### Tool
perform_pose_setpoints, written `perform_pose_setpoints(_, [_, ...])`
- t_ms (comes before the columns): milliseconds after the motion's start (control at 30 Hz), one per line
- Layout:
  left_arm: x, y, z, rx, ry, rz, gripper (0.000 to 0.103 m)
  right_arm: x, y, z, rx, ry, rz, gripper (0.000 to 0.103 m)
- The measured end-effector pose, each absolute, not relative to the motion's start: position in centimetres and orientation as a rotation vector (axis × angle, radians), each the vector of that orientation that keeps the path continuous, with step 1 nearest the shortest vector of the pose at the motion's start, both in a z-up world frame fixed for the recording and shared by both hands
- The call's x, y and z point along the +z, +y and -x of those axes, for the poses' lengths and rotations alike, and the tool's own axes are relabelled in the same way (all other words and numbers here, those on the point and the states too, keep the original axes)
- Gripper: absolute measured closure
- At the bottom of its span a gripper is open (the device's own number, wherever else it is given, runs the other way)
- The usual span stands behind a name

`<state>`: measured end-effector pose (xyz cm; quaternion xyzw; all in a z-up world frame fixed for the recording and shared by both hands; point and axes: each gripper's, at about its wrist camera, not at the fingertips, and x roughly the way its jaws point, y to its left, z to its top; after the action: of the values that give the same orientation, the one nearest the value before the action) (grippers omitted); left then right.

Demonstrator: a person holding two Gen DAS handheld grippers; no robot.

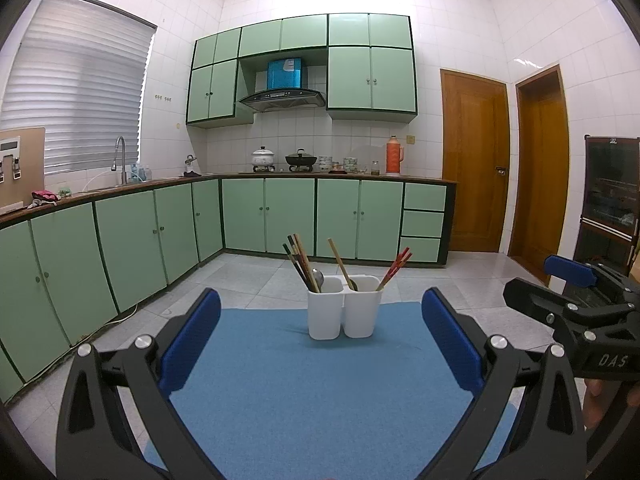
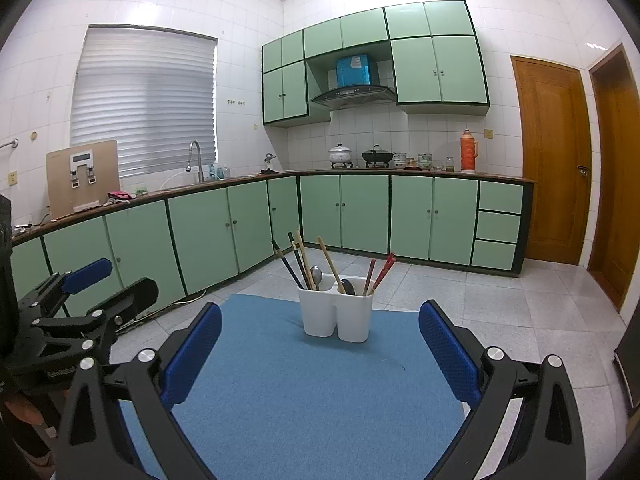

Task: Organize utensils

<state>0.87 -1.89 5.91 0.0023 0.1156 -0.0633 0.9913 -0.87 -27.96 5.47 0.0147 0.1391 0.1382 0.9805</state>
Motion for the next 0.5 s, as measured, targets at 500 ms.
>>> perform_pose_setpoints(500, [5.82,-1.88,-0.80,-0.125,0.235,-0.003,0.005,5.54,-27.67,0.75,0.281,0.281,-0.027,0.006])
